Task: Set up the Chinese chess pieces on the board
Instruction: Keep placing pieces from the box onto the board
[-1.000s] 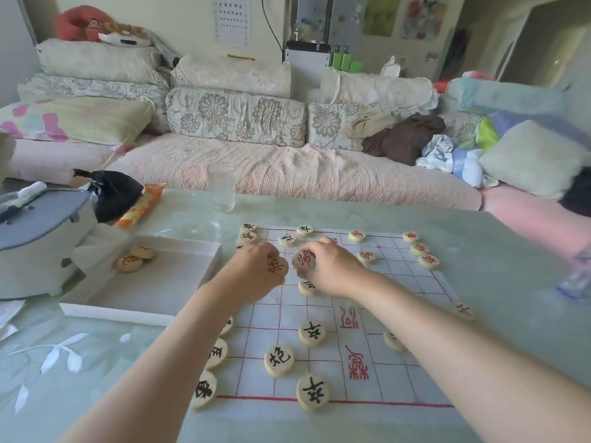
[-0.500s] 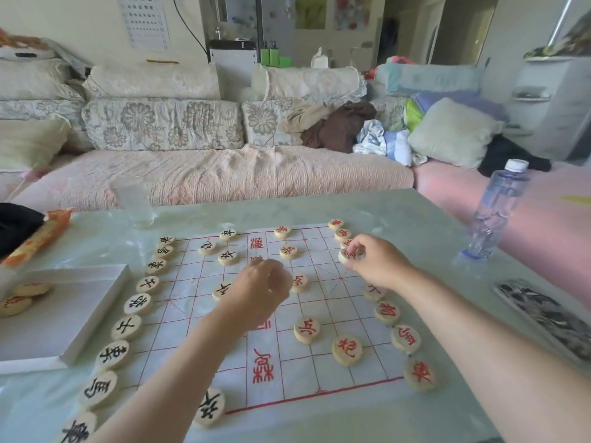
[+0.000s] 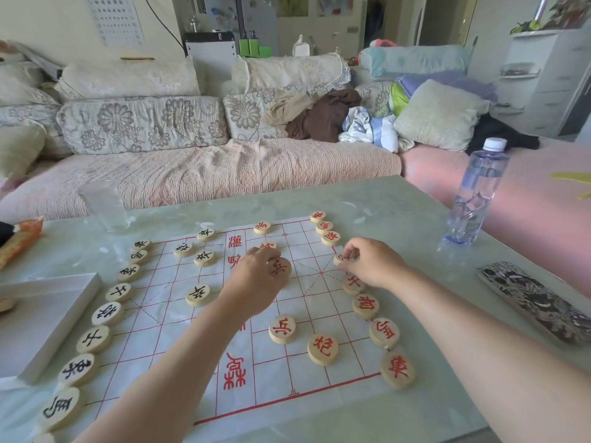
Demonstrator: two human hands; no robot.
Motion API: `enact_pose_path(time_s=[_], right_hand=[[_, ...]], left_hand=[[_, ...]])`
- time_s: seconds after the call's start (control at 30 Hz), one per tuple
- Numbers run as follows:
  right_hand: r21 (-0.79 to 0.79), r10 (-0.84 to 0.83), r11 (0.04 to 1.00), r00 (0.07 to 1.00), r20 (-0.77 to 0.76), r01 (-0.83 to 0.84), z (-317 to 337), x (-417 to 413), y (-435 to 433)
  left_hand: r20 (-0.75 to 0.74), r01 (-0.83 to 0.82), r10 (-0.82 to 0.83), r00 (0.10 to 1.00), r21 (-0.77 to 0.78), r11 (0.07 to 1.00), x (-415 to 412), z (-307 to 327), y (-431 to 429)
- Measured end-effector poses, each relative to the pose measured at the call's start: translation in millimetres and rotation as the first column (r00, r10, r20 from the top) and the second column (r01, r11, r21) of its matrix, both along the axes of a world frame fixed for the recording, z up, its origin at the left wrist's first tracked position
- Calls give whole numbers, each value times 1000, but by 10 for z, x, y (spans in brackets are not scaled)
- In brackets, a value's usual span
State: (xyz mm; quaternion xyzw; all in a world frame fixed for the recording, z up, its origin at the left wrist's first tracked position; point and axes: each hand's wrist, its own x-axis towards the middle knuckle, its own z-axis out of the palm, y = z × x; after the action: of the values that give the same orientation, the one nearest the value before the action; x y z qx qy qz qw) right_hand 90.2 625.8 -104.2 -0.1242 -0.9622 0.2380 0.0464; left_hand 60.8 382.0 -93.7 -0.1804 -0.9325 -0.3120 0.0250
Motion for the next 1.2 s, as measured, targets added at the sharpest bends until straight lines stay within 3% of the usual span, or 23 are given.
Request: enact_pose_path(time_s=[0.1,0.27,0.4,0.53,0.63,0.77,0.87,1.0,1.1,1.2], right_hand=[[35,-1,999,1000,22,0,0,-38,-47],[47,31,999,996,-84,-27,122,-37,-260],[-352,156,922,987,-43,-161,241,47,-638],[-579,205,794,978,-31,-184,328,228,-948],[-637,187,751,981,-47,-174,342,341,-1013],[-646,208,730,973,-100,-223,304,514,-1055],[-571,287,761,949,-127,-307,272,655,-1110],[-245,377,876,906,-191,-416,257,837,-1177],[-82,426,893,889,-169,-443,281,983,-1195],[99,452,891,889,-77,-444,251,1108,-1163]], left_hand=[[30,5,-5,1000,4,1000,13,-10,-21],[37,23,-24,999,23,999,52,0,-54],[43,29,-33,999,87,996,156,23,-86],[43,29,-38,998,196,980,321,77,-143],[157,-12,-46,986,346,938,454,123,-228],[433,-163,-136,891,584,795,642,134,-343],[450,-202,-108,887,587,784,753,112,-409],[402,-149,-82,912,511,846,868,66,-427],[335,-86,-26,942,317,944,934,1,-461],[111,-18,12,994,54,998,1015,-110,-532]])
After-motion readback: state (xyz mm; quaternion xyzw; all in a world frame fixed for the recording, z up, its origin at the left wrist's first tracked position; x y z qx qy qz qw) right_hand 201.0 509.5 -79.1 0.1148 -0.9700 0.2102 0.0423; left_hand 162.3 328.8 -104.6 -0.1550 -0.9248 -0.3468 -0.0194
